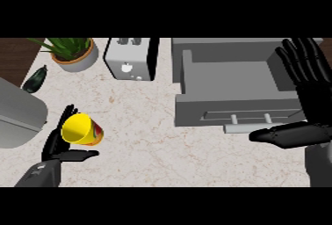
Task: Pick up the cup, place it into the drawer and close the drawer
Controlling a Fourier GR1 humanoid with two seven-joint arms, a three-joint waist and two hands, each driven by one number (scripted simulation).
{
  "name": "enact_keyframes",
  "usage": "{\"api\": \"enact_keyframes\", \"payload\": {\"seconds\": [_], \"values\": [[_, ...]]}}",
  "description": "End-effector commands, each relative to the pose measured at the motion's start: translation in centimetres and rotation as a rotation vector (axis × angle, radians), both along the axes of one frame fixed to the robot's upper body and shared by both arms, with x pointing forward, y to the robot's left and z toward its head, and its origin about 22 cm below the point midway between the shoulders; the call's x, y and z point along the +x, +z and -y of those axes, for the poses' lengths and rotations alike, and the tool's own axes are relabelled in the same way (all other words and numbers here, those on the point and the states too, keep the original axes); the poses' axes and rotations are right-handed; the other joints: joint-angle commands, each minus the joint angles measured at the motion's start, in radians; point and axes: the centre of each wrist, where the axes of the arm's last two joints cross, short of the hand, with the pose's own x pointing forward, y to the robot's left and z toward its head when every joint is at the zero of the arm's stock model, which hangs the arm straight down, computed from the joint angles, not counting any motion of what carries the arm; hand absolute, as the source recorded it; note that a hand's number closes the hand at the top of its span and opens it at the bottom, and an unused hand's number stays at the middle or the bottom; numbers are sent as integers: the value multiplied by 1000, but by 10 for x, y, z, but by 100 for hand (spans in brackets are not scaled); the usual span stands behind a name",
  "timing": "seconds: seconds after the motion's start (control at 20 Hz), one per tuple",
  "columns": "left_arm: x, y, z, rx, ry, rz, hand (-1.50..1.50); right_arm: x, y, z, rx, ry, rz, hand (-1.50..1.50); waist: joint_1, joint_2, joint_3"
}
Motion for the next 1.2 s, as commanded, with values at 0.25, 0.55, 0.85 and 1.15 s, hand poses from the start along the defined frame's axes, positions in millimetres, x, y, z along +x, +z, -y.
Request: {"api": "enact_keyframes", "payload": {"seconds": [0.25, 0.55, 0.85, 1.15], "values": [[6, 1, 8, -218, -154, 105, 150, -8, -3, 0, -5, -7, 3, -150, -7, 1, -1], [14, 5, 17, 60, 13, 303, 150, 2, 6, 10, -17, -29, -6, -150, 8, 0, 0], [24, 2, 45, -32, 114, 386, 150, -11, 1, 9, 7, -21, 4, -150, -2, -2, 1], [43, 11, 72, -107, 156, 476, 150, -9, -1, 25, -11, -21, 1, -150, 7, -7, 3]]}}
